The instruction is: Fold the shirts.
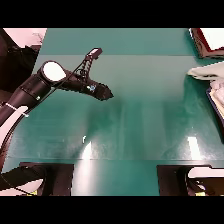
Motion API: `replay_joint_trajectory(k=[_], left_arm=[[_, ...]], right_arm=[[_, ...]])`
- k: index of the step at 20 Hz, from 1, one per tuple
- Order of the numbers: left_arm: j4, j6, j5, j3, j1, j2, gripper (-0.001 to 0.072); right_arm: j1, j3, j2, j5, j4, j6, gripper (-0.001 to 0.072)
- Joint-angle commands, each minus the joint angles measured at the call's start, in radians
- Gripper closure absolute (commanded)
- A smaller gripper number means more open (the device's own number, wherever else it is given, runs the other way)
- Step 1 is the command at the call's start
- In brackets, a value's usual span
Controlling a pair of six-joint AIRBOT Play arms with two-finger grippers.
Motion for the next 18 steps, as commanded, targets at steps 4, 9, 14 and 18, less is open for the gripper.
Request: replay_joint_trajectory(k=[4, 9, 14, 18], left_arm=[[0.01, -0.001, 0.029, 0.001, -0.014, -0.002, 0.0685], [0.014, 0.0, 0.032, 0.001, -0.015, -0.002, 0.0685], [0.023, 0.0, 0.032, 0.001, -0.015, -0.002, 0.0685], [0.037, 0.0, 0.031, 0.001, -0.015, -0.002, 0.0685]], right_arm=[[-0.063, 0.272, -0.047, 0.027, -0.002, 0.0, 0.0701], [-0.154, 0.194, 0.051, 0.091, -0.003, 0.0, 0.0701], [-0.277, -0.009, 0.202, 0.127, -0.003, 0.0, 0.0701], [-0.367, -0.167, 0.323, 0.155, -0.061, 0.0, 0.07]])
